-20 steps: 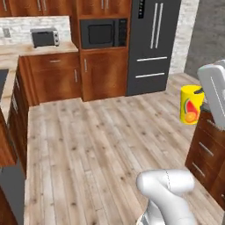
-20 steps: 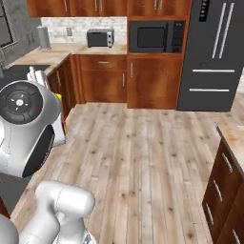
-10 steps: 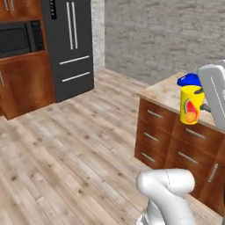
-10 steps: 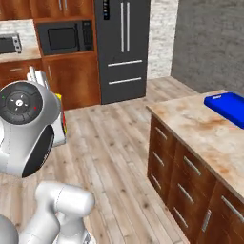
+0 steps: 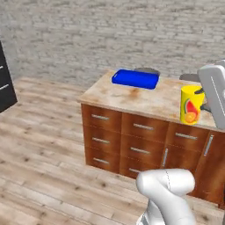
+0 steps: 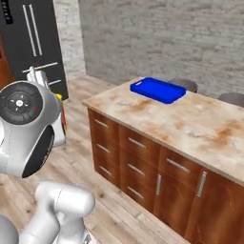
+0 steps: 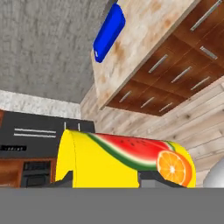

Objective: There is a tray on the dining counter. Grab the cup, mug, and pitcher and place them on the tray. The pitcher may be placed next to the tray if it cannot fit the tray.

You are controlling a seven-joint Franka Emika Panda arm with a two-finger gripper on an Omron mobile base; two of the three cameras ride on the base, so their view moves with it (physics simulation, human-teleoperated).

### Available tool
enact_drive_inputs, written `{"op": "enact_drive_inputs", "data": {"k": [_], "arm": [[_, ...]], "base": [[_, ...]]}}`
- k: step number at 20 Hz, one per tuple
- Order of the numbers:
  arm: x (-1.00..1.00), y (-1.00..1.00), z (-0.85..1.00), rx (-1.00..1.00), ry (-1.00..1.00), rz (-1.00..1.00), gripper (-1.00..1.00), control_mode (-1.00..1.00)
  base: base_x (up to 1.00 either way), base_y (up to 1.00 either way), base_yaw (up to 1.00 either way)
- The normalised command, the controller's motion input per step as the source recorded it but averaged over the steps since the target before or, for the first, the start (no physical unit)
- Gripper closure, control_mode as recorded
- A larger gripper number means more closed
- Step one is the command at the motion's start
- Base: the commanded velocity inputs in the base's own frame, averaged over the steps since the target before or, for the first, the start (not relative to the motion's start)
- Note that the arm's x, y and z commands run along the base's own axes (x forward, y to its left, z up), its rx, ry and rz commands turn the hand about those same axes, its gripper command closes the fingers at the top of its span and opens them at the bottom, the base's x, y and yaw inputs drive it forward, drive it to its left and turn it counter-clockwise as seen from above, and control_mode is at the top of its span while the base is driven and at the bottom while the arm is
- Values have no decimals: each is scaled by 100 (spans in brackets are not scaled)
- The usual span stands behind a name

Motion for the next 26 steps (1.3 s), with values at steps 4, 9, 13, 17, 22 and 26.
{"op": "enact_drive_inputs", "data": {"k": [4,9,13,17,22,26], "arm": [[0,0,0,0,0,0,100,100],[0,0,0,0,0,0,100,100],[0,0,0,0,0,0,100,100],[0,0,0,0,0,0,100,100],[0,0,0,0,0,0,100,100],[0,0,0,0,0,0,100,100]], "base": [[1,57,-69],[0,67,-64],[0,88,-64],[0,94,-58],[-1,100,-48],[-12,100,-46]]}}
